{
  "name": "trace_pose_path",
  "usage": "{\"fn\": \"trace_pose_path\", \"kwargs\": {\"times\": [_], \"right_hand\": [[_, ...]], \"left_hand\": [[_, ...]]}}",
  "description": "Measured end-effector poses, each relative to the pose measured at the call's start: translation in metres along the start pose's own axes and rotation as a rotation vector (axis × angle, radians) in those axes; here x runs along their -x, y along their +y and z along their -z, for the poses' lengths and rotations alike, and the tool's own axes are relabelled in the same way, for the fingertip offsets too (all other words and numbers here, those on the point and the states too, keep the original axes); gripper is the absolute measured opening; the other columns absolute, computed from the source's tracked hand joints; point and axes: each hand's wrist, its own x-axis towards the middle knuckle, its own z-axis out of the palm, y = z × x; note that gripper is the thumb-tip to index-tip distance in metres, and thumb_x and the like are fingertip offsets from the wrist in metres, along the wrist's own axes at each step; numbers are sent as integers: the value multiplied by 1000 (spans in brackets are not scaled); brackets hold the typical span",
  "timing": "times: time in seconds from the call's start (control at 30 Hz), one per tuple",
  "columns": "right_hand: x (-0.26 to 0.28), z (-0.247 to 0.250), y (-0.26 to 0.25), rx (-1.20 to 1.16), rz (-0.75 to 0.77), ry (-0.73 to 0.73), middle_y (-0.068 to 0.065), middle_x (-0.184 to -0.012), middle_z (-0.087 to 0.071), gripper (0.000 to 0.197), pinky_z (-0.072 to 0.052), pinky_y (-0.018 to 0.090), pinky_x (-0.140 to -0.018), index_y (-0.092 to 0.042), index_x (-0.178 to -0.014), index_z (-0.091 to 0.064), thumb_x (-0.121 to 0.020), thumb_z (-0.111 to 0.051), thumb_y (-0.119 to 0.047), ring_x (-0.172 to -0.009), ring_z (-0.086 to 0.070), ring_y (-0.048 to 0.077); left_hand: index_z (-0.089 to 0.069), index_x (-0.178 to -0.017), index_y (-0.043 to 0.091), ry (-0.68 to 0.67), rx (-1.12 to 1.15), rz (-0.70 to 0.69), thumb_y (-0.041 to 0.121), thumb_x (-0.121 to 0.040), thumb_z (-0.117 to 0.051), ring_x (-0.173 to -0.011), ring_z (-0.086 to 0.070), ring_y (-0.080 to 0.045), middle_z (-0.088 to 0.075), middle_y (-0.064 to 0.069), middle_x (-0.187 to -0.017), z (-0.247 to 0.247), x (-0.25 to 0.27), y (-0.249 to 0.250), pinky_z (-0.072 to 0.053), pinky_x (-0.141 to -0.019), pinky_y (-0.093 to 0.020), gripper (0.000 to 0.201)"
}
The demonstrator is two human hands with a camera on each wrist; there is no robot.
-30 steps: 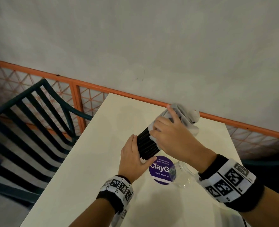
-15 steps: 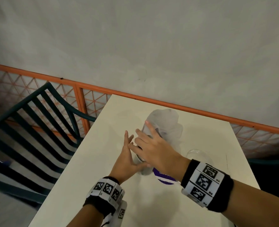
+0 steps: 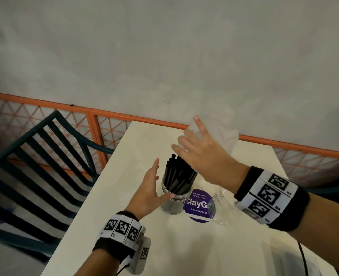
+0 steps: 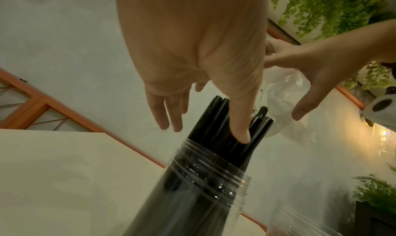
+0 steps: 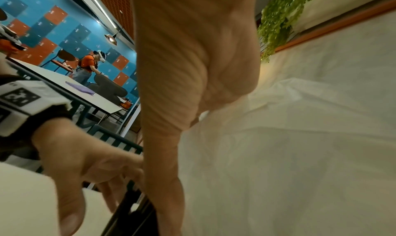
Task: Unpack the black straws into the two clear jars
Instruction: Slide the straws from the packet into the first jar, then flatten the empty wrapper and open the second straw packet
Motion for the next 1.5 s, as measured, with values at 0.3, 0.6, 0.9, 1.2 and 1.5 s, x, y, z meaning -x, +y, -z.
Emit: {"fn": "trace_pose_path", "kwargs": {"times": [0.3, 0.6, 0.9, 1.2, 1.5], "right_hand": [[26, 15, 41, -327, -342, 37, 14, -104, -54, 107, -22, 68, -103, -13, -127, -51, -33, -79, -55, -97, -54, 35], [107, 33, -30, -1476, -747, -151, -9, -108, -21, 107, -29, 27, -94, -38, -142, -12, -54, -65, -69, -111, -26, 9], [178, 3, -81, -1886, -235, -479, -29, -123, -22, 100, -32, 9, -98, -54, -131, -17, -58, -84, -42, -118, -35, -2], [219, -37, -100, -2096, -410, -280, -4, -88, -53, 40, -45, 16, -76, -23, -93, -63, -67, -75, -51, -78, -51, 1], [206, -42, -113, -2450, -667, -200, 2, -87, -62, 49, -44, 29, -76, -19, -74, -61, -83, -42, -64, -84, -59, 20]], "left_hand": [[-23, -138, 31, 158, 3, -59, 33, -78, -68, -113, -46, -7, -31, 12, -132, 12, 22, 26, -40, -93, -22, 76], [-28, -122, 44, -195, 295, -137, 42, -63, -77, -108, -57, -7, -43, 32, -120, -27, 95, 76, -49, -89, -21, 77], [-57, -104, 46, -135, 124, -32, 53, -64, -72, -73, -59, -9, -60, 1, -93, -17, 138, 47, -47, -67, -16, 43], [-54, -52, 6, -52, 468, 47, 49, -44, -79, -77, -54, -18, -55, -5, -82, 20, 195, 29, -42, -67, -20, 50], [-62, -57, -2, -242, 485, 230, 43, -52, -74, -74, -52, -21, -53, -11, -72, -4, 233, 42, -38, -70, -28, 47]]}}
